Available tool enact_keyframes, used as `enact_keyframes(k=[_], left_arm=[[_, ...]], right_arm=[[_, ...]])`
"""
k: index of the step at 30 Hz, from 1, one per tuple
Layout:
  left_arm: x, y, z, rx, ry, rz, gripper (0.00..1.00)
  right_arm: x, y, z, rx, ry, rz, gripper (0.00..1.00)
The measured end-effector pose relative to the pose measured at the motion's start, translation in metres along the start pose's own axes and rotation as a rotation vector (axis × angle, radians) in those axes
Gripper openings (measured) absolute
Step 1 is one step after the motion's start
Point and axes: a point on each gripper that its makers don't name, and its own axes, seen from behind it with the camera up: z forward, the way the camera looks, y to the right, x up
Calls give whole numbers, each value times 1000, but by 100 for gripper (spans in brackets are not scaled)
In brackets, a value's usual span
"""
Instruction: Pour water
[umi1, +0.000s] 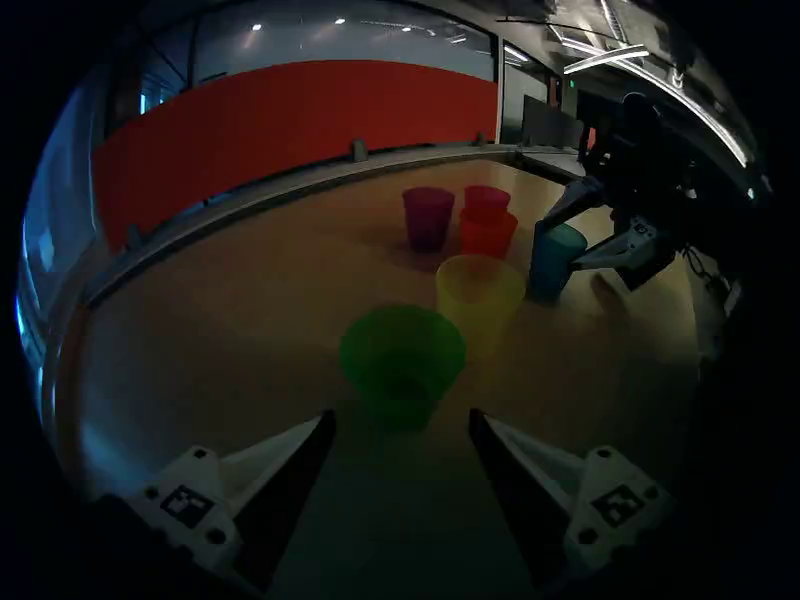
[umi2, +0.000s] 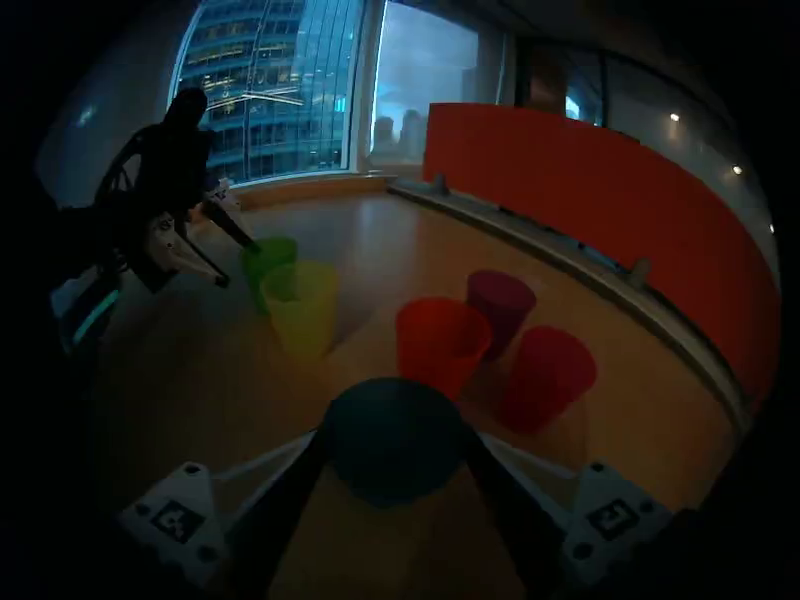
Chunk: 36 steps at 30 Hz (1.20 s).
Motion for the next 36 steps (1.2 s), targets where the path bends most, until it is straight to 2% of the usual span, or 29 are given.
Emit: enact_keyframes(k=[8,15,20,27,32,36], left_arm=[[-2,-3,-4,11,3,-7,98],[3,-10,-16,33,34,-37,98],[7,-21,-31,60,71,-69,98],[24,-40,-63,96,167,-140,98],[30,-47,-80,112,215,-178,98],[31,-49,-87,127,233,-183,98]], right_arm=[[-4,-2,-5,1,-8,0,100],[-8,-4,-18,-8,-10,4,100],[-11,-5,-32,-24,-4,6,100],[-18,-5,-53,-60,2,14,100],[-19,-7,-65,-85,9,19,100],[-17,-8,-74,-103,19,27,100]])
